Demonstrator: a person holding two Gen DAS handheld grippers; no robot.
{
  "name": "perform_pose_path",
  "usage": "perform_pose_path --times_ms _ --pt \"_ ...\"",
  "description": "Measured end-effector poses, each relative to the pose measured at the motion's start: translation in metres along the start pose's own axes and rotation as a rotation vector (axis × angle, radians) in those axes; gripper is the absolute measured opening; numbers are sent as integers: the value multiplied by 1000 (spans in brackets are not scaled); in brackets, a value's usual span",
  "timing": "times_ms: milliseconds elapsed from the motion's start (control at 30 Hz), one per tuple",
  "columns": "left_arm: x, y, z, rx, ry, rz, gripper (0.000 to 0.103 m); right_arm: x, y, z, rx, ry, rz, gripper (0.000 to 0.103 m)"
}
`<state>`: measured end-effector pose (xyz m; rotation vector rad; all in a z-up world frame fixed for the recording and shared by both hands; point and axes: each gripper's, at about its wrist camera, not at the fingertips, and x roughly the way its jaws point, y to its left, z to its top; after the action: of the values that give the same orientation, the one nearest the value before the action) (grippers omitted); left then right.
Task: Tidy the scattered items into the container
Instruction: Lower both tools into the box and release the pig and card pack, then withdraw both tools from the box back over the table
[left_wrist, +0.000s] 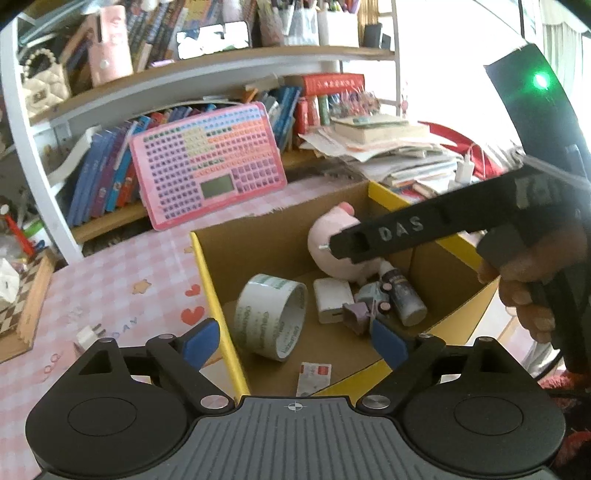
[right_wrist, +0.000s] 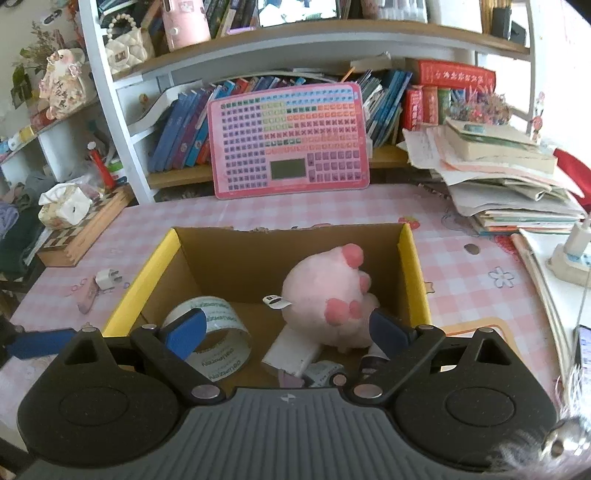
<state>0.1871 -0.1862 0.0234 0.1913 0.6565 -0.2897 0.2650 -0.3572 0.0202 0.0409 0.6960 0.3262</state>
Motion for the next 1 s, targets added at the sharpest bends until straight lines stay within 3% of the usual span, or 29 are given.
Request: perform_pose_path --times_ms 467,1000 --pt "-36 20 -23 -3 -53 -21 92 -40 29 -23 11 -57 -86 95" --pt "-78 44 -48 24 -93 -106 92 -94 70 -59 85 -98 -225 96"
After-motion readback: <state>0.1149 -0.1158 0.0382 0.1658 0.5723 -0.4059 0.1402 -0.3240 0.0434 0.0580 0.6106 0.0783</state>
